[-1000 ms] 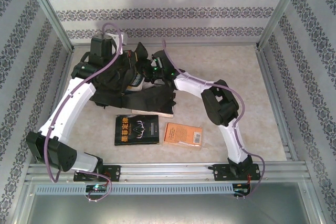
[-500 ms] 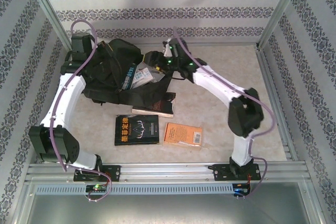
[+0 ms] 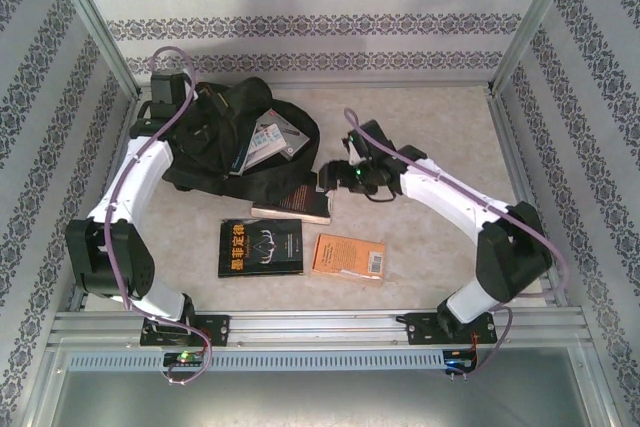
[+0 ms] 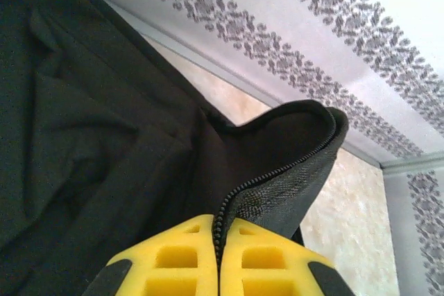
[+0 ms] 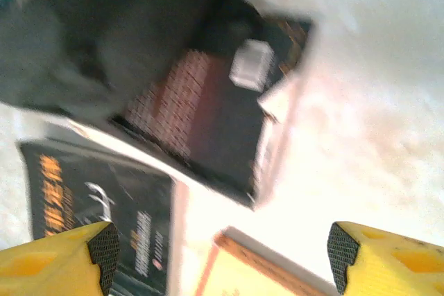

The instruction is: Pack the student bag

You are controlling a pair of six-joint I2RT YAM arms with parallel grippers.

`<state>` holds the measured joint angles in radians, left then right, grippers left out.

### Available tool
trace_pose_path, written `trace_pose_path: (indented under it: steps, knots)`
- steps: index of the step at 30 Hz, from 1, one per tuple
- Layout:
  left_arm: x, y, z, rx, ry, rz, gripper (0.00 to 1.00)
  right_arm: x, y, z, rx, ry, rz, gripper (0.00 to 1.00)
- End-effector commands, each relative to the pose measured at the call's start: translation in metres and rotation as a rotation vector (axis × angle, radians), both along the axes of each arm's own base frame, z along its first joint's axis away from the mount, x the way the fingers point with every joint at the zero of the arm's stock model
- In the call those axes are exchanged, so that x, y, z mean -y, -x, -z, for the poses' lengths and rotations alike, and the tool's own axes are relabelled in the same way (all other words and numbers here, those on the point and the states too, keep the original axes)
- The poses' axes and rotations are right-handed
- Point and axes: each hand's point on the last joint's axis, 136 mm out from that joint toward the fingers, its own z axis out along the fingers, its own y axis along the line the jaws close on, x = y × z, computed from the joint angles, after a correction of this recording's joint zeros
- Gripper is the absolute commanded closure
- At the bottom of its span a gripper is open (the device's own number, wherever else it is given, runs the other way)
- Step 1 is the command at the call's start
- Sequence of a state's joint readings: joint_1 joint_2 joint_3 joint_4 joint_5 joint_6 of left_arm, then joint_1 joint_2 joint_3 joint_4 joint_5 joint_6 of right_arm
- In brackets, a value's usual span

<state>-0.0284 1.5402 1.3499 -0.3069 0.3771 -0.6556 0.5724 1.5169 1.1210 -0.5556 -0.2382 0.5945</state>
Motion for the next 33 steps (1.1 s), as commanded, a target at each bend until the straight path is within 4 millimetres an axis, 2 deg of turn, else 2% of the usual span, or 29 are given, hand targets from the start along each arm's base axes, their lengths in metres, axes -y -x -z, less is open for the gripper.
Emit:
trace_pose_path:
  steps: [1, 3, 4, 7, 9, 11, 12, 15, 18, 21, 24, 27, 31, 33]
  knots:
    - [0.041, 0.021, 0.014, -0.053, 0.055, 0.124, 0.68, 0.028, 0.037, 0.012, -0.058, 0.073, 0.018, 0.2]
    - [0.054, 0.035, 0.018, -0.079, 0.036, 0.163, 0.52, 0.038, 0.053, 0.023, -0.098, 0.075, 0.045, 0.2]
    - [0.058, 0.045, 0.017, -0.083, 0.025, 0.178, 0.48, 0.041, 0.06, 0.027, -0.103, 0.067, 0.05, 0.19]
    - [0.068, 0.075, 0.008, -0.067, -0.018, 0.217, 0.4, 0.047, 0.069, 0.034, -0.086, 0.054, 0.041, 0.19]
    - [0.083, 0.102, 0.008, -0.071, -0.045, 0.266, 0.38, 0.045, 0.068, 0.035, -0.084, 0.051, 0.013, 0.18]
    - [0.105, 0.134, 0.021, -0.091, -0.092, 0.332, 0.37, 0.044, 0.062, 0.038, -0.088, 0.059, 0.015, 0.18]
    - [0.122, 0.154, 0.031, -0.096, -0.102, 0.39, 0.37, 0.042, 0.059, 0.041, -0.095, 0.044, 0.023, 0.18]
    - [0.16, 0.209, 0.068, -0.149, -0.09, 0.547, 0.37, 0.038, 0.046, 0.05, -0.12, -0.028, 0.076, 0.18]
    - [0.182, 0.257, 0.095, -0.165, -0.136, 0.7, 0.41, 0.036, 0.036, 0.058, -0.163, -0.099, 0.114, 0.18]
    - [0.205, 0.297, 0.118, -0.182, -0.163, 0.869, 0.51, 0.031, 0.03, 0.063, -0.185, -0.134, 0.111, 0.18]
    - [0.219, 0.323, 0.142, -0.205, -0.218, 0.987, 0.64, 0.029, 0.029, 0.071, -0.205, -0.129, 0.101, 0.2]
    - [0.228, 0.337, 0.162, -0.239, -0.253, 1.061, 0.74, 0.032, 0.026, 0.079, -0.214, -0.126, 0.116, 0.21]
    - [0.235, 0.338, 0.187, -0.297, -0.305, 1.091, 0.85, 0.032, 0.028, 0.086, -0.233, -0.126, 0.128, 0.22]
    - [0.239, 0.337, 0.196, -0.319, -0.337, 1.106, 0.87, 0.033, 0.03, 0.09, -0.234, -0.118, 0.134, 0.22]
